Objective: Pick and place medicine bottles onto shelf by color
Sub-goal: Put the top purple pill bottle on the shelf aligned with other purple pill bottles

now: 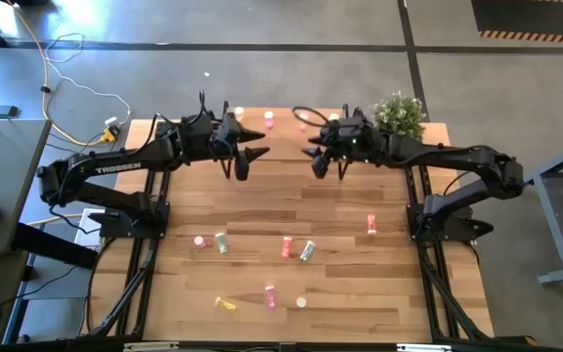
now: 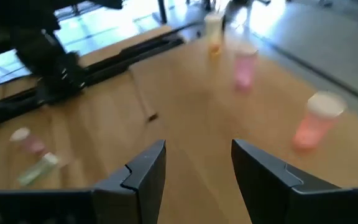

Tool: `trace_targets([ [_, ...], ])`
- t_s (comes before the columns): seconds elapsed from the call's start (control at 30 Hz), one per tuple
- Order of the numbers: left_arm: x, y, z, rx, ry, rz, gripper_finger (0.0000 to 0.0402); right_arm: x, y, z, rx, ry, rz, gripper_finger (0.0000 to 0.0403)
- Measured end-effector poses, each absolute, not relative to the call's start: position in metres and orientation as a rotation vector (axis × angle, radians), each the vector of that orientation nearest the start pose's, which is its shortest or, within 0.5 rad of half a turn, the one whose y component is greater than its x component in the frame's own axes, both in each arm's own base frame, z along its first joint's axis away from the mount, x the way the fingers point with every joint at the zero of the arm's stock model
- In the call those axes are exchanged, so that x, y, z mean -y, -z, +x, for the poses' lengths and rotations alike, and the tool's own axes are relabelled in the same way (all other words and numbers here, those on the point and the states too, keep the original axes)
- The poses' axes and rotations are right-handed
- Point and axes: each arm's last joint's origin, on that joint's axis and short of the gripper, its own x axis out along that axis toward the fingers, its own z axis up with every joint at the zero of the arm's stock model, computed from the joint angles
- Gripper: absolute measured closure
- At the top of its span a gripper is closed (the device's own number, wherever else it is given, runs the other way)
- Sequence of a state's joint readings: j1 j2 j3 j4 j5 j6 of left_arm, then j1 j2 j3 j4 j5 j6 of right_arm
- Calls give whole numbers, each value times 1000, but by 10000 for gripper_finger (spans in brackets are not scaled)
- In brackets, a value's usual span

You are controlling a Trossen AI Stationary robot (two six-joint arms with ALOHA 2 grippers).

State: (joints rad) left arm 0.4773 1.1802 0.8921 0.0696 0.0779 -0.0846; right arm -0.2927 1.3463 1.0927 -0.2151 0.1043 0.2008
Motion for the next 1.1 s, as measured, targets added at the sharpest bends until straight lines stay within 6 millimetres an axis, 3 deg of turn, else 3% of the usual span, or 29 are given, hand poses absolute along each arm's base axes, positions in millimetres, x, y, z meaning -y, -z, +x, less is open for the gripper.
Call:
trace_targets([
  [0.23, -99, -306, 230, -345, -389, -266, 188, 67, -302, 284, -563, 411, 342, 228],
  [0.43, -78, -292, 222, -533, -430, -332, 188, 65, -300, 284, -582, 412, 357, 228],
  [0.77, -35, -275, 206, -818, -403, -444, 188, 83, -300, 279, -584, 457, 324, 228],
  [1.1, 10, -269, 179, -1054, -327, -392, 188, 99, -300, 273, -599, 404, 318, 228],
])
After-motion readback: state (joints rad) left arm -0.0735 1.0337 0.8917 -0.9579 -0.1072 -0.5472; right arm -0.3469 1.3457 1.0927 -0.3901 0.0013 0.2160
